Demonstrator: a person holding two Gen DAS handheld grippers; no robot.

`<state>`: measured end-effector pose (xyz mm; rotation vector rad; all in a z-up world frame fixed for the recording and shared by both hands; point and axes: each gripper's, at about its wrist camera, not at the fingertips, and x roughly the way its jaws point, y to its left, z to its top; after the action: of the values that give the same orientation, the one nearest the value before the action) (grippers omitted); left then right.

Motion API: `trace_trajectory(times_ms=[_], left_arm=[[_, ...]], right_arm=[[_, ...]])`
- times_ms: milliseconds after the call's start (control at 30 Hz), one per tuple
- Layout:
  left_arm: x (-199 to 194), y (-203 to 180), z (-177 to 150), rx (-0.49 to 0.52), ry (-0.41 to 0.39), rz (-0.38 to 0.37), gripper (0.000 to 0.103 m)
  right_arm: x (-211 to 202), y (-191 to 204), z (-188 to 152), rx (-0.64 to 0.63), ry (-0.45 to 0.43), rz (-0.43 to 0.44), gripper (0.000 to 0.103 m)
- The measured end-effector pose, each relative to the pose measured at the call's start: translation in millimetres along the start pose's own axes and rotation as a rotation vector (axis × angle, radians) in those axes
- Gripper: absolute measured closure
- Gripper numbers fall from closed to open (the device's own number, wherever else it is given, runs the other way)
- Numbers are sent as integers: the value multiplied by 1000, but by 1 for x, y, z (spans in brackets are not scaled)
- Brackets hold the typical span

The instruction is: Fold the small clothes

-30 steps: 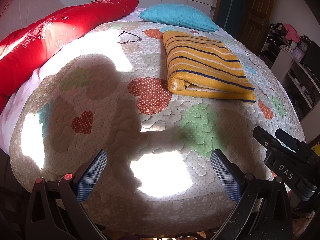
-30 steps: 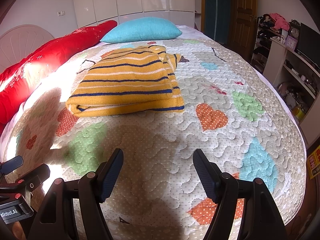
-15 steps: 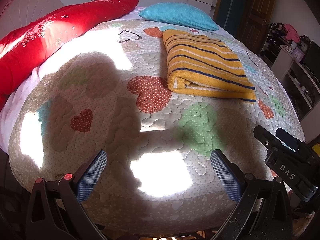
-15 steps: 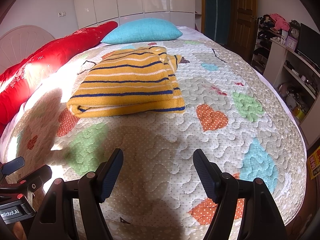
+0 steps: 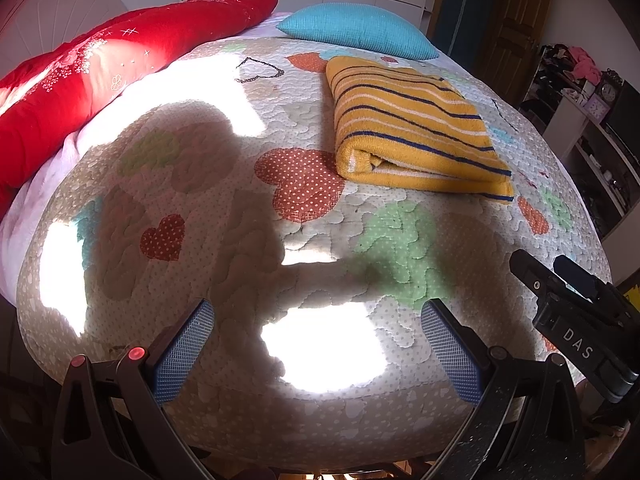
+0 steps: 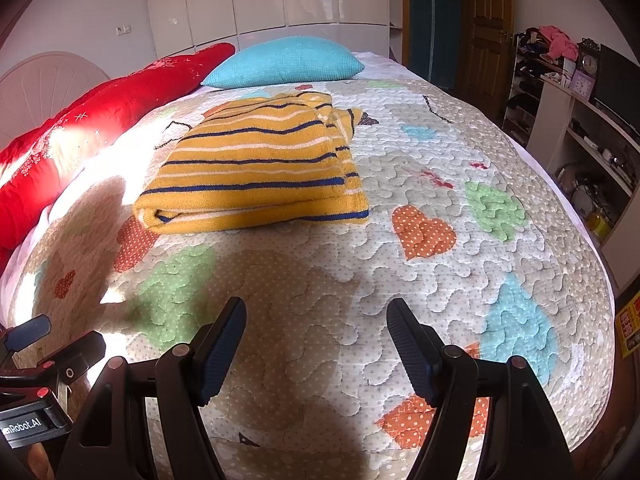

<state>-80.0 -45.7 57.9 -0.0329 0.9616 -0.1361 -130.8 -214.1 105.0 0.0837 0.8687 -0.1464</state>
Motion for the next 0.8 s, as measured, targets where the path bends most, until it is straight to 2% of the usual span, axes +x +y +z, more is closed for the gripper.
trace_trajectory(times_ms=[800], left_arm=[[6, 4, 0, -7, 16, 0, 0]], right_arm=[[-1, 0, -3, -8, -18, 7, 24]])
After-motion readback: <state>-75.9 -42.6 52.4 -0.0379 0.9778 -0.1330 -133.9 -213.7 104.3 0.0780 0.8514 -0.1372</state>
